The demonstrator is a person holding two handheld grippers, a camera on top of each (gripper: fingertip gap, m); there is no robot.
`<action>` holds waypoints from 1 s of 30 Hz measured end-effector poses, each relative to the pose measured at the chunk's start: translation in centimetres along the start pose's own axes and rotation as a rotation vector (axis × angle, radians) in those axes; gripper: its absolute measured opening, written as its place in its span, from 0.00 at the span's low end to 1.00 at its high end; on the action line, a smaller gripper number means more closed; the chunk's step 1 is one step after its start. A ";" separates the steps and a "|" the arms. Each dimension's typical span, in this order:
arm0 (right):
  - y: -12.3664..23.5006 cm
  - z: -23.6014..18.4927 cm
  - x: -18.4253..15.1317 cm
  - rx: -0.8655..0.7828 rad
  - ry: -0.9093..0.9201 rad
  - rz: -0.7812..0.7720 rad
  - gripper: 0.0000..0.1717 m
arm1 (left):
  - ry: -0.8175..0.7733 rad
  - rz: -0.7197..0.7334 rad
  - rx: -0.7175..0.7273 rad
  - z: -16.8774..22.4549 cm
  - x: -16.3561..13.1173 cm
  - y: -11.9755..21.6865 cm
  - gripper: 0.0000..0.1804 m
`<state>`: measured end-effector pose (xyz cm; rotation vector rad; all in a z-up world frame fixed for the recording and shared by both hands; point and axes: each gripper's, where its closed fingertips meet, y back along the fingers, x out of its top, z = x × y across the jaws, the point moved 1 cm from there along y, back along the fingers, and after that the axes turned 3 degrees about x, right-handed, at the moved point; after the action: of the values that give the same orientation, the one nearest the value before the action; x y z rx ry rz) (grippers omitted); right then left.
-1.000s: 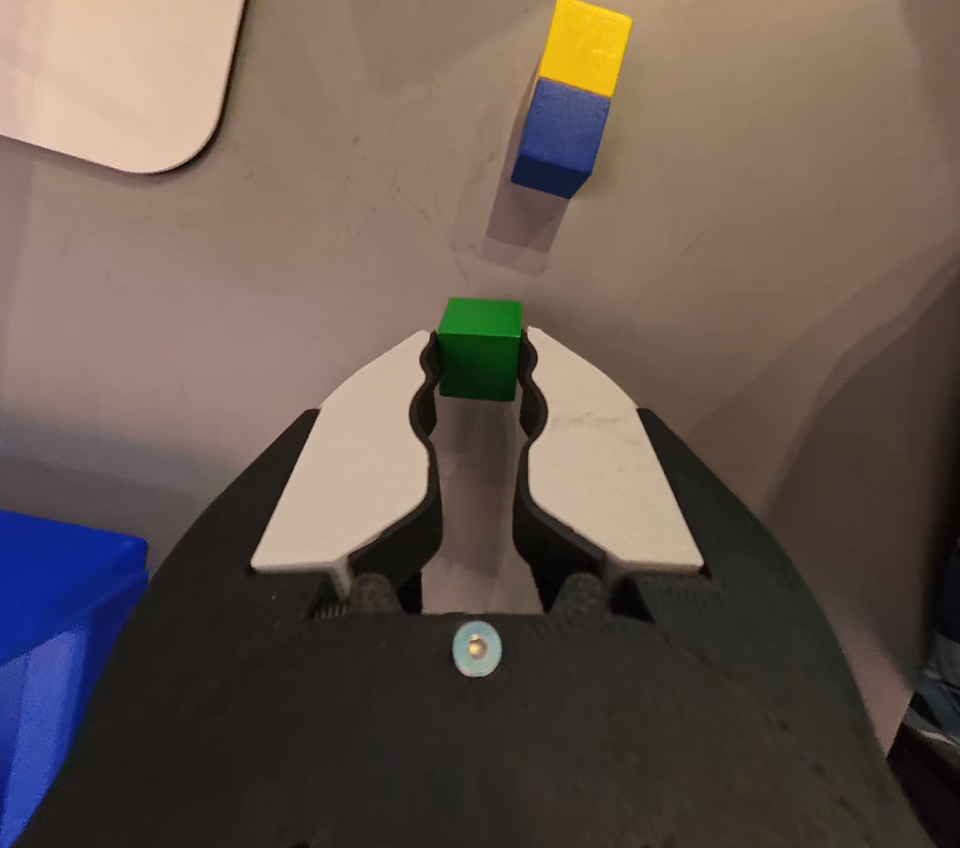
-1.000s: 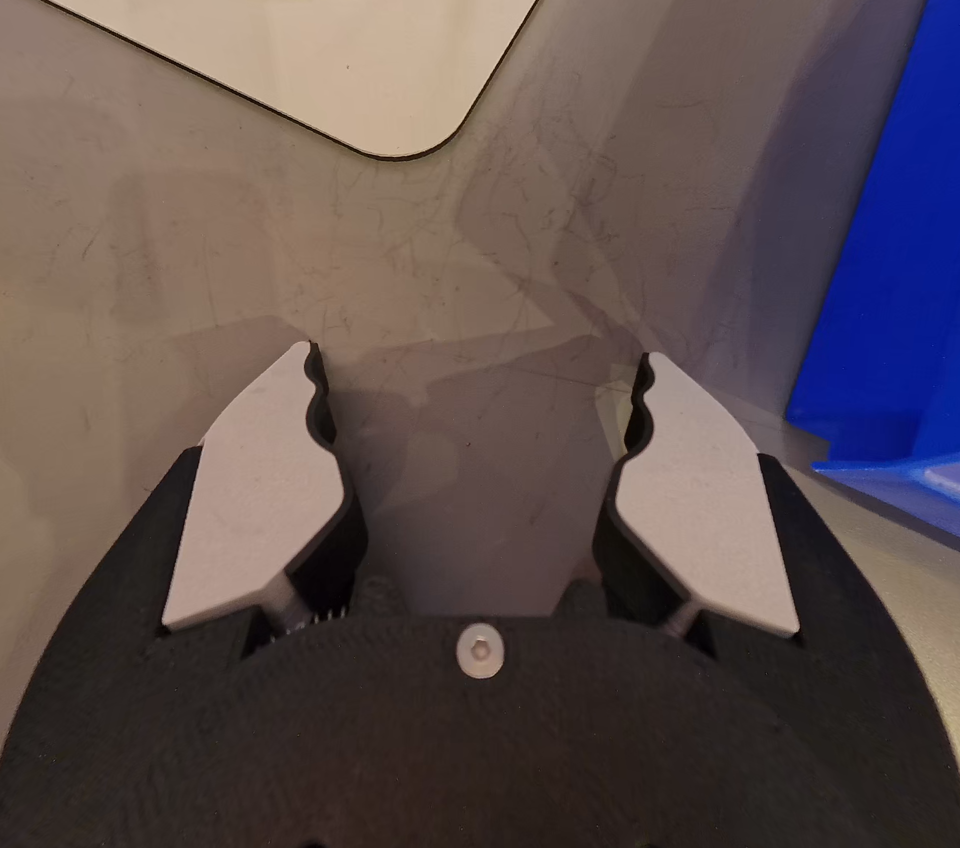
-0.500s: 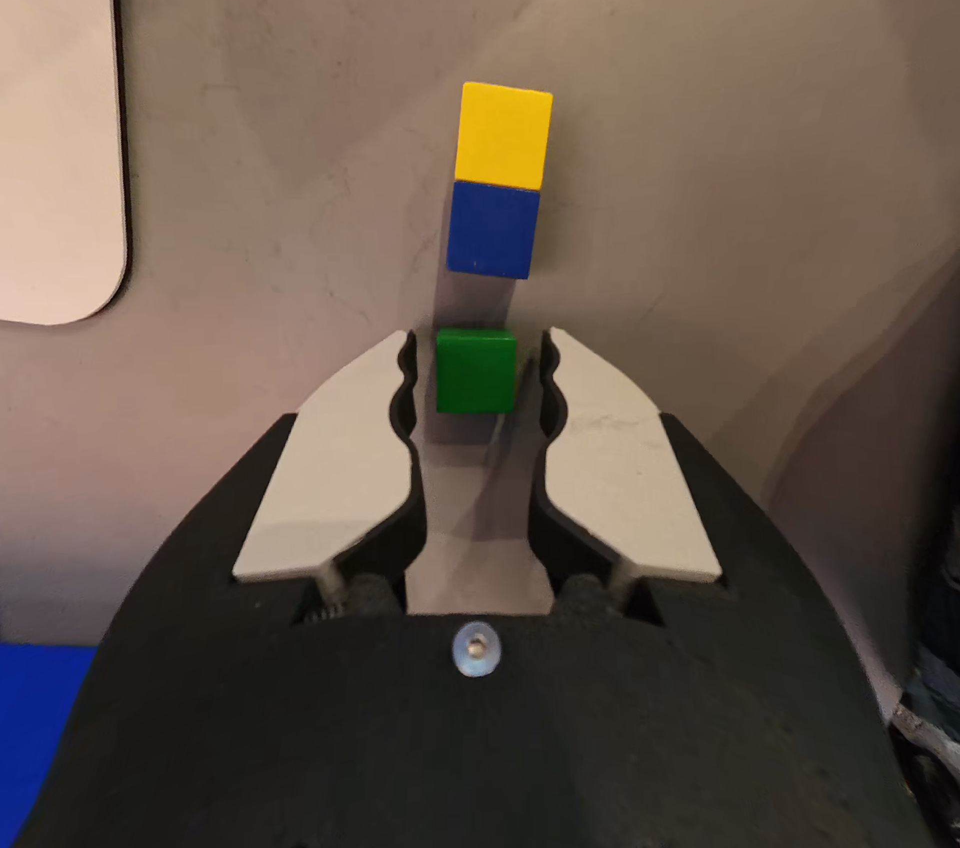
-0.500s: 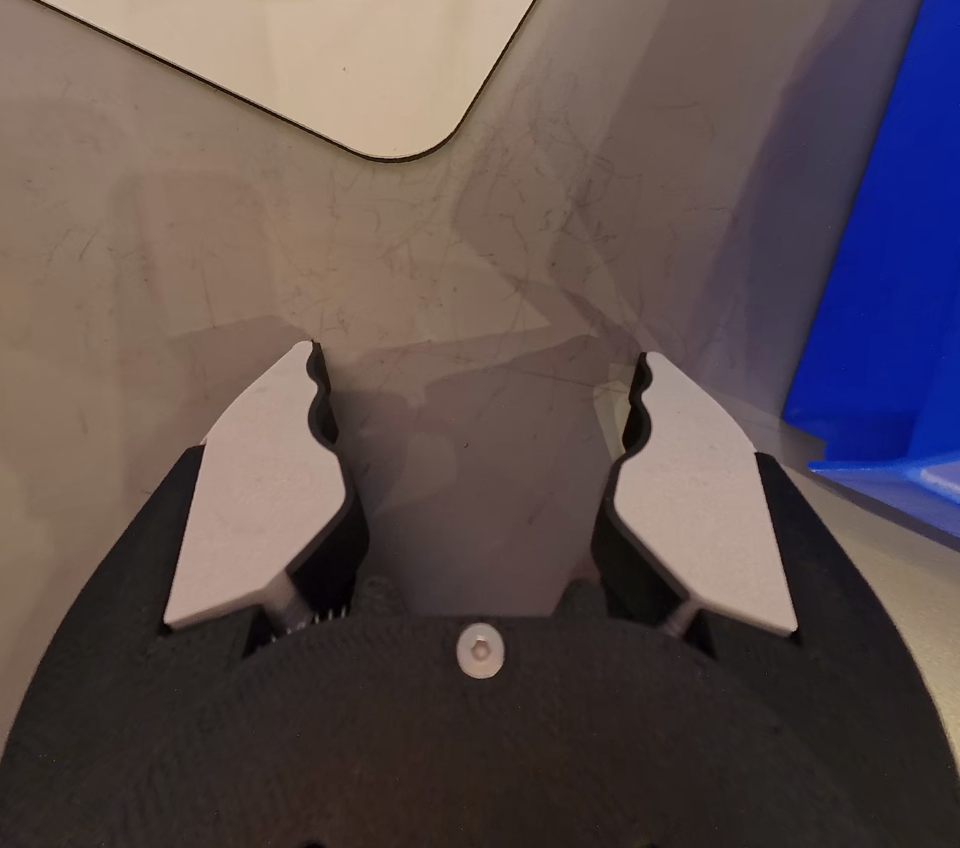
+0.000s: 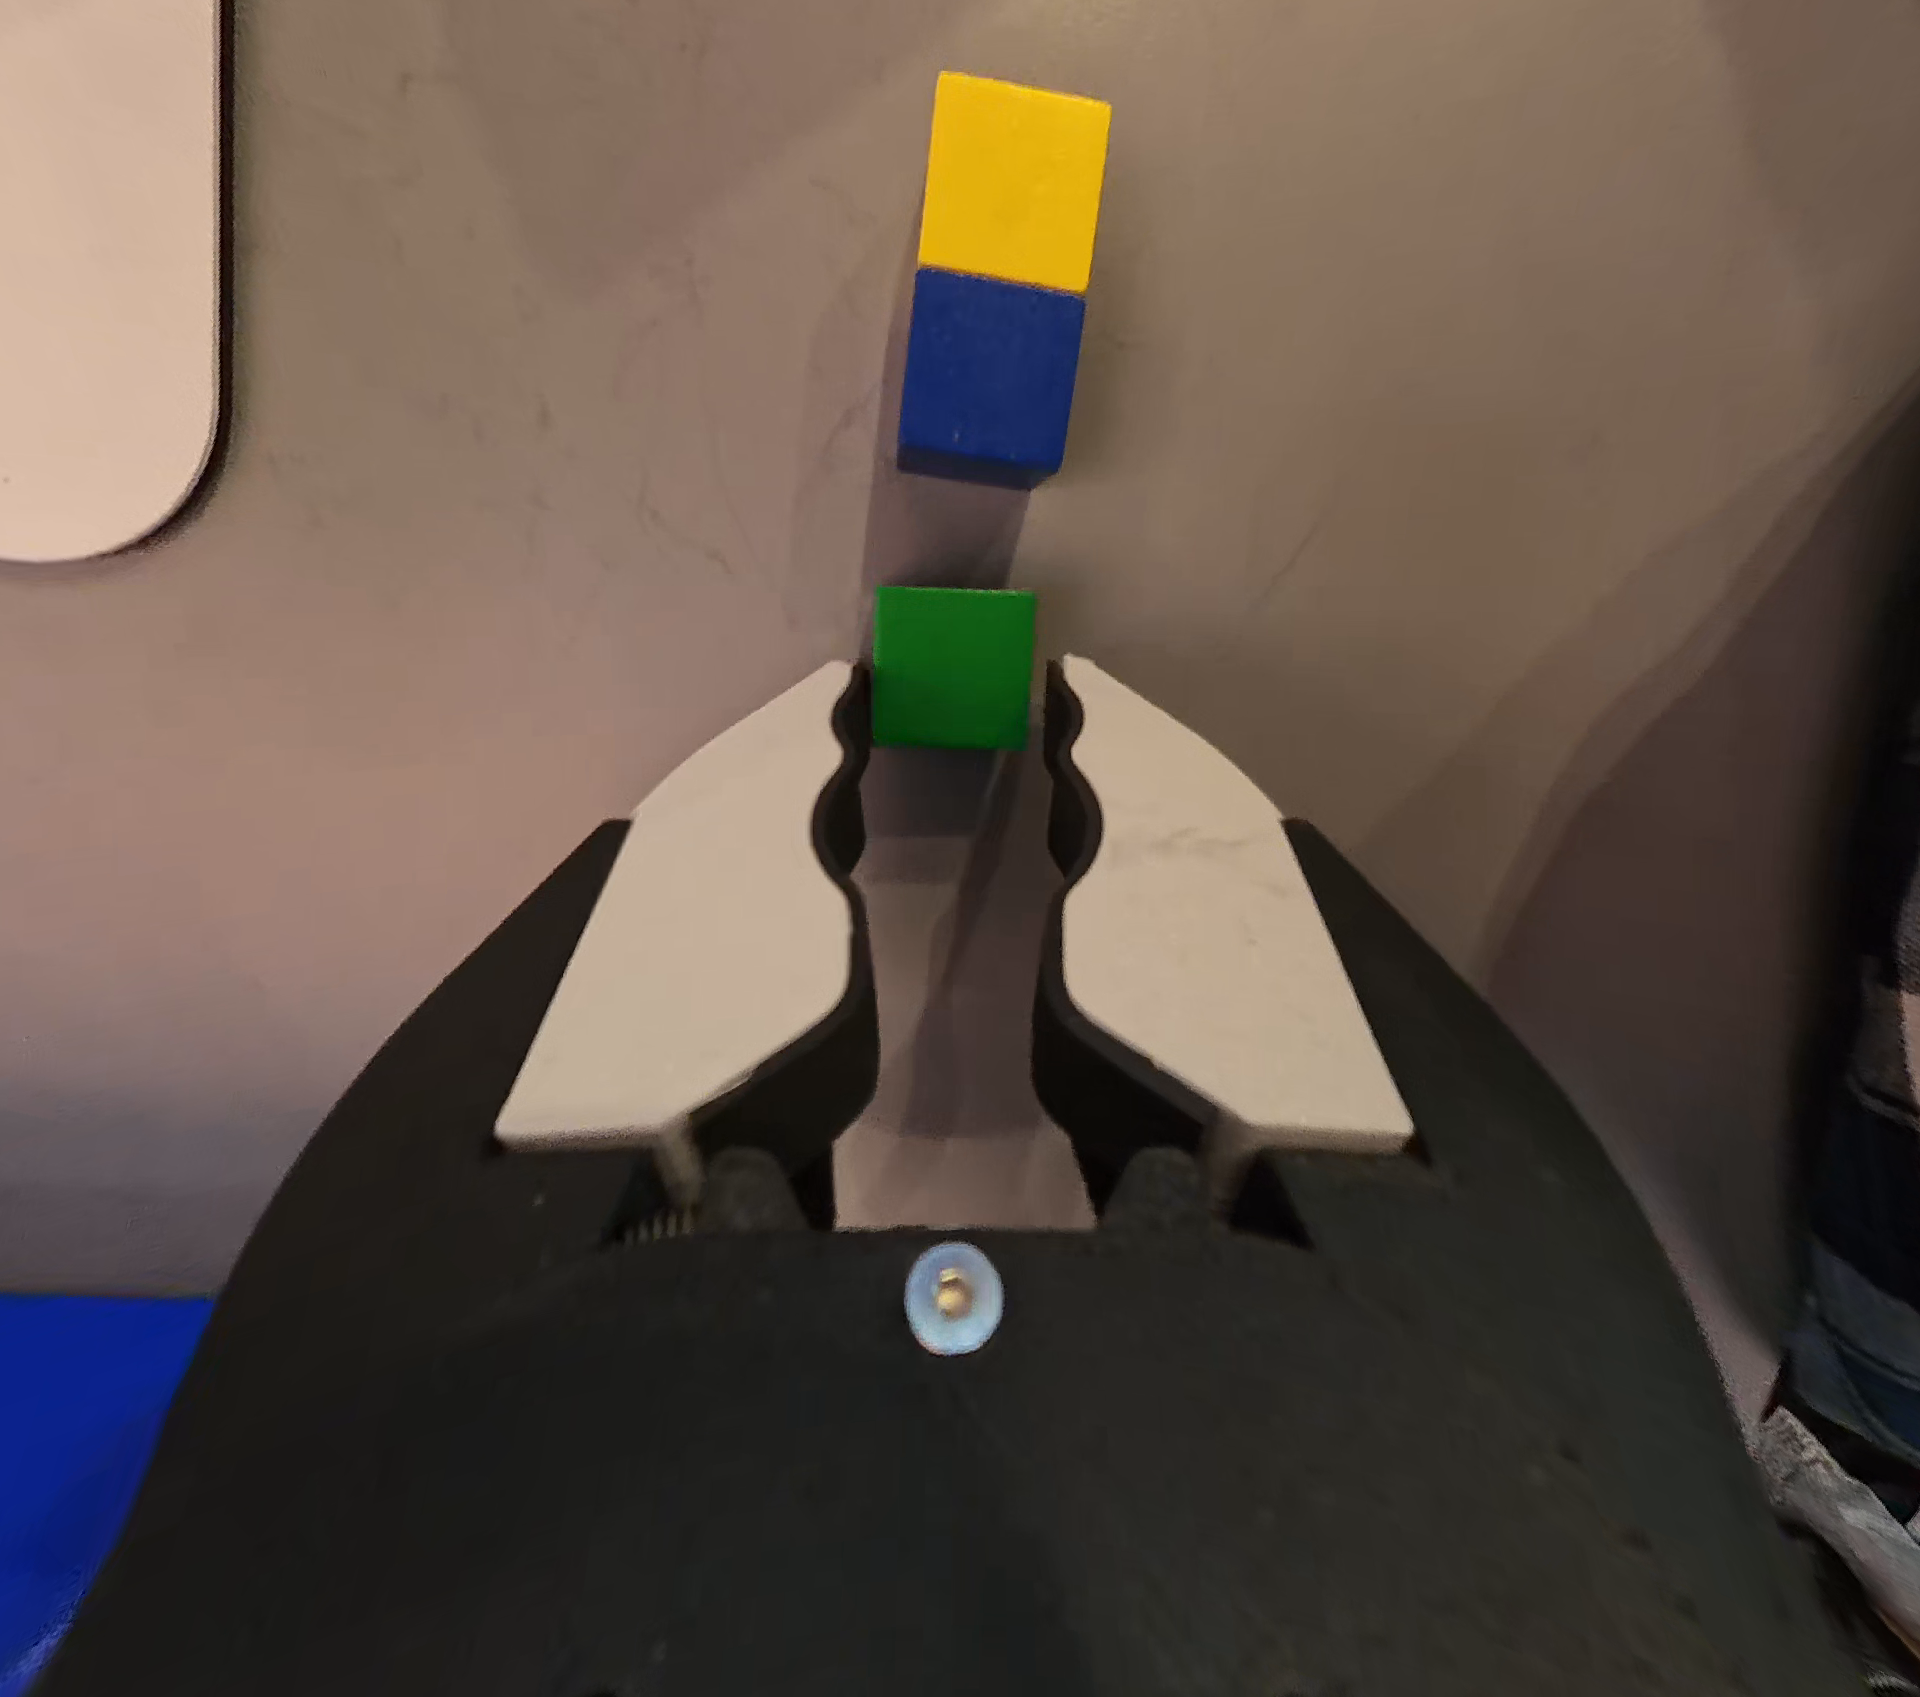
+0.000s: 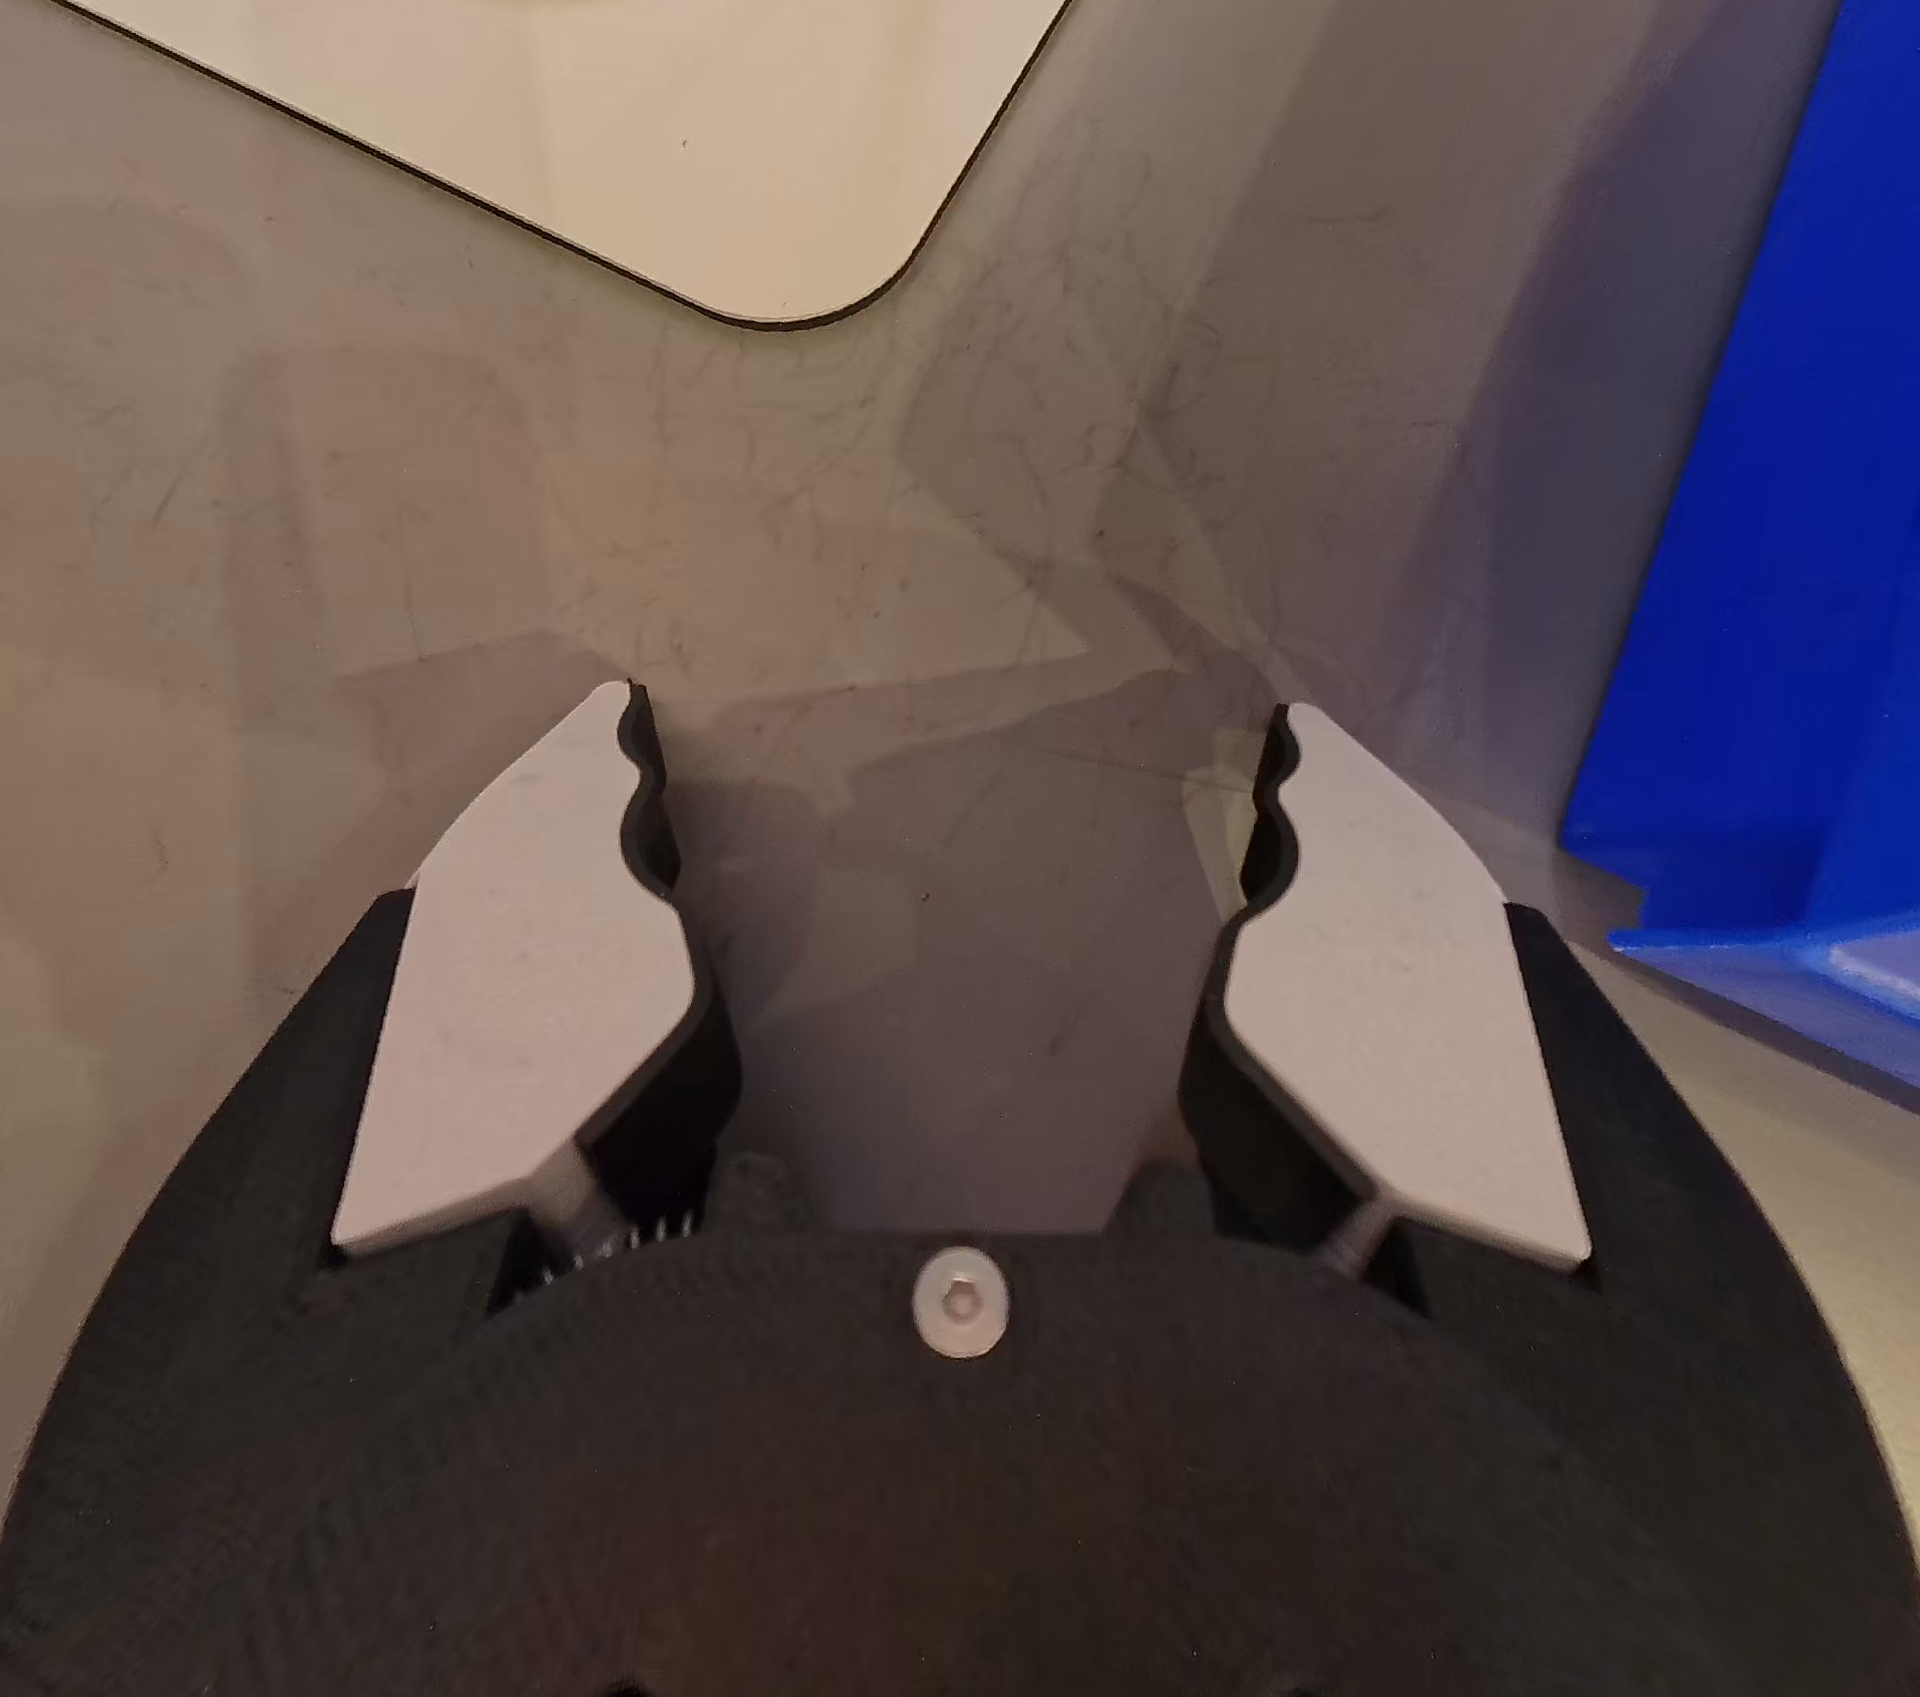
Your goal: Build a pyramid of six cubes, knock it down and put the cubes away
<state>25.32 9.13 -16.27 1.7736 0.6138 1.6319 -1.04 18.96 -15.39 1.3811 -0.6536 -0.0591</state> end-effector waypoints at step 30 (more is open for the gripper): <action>0.0 0.0 0.0 -0.002 -0.003 0.001 0.63 | -0.086 -0.001 -0.043 0.3 1.7 -0.6 0.15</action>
<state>25.34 9.13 -16.27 1.7745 0.6099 1.6302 0.43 17.89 -15.23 1.3430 -0.7197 -0.1331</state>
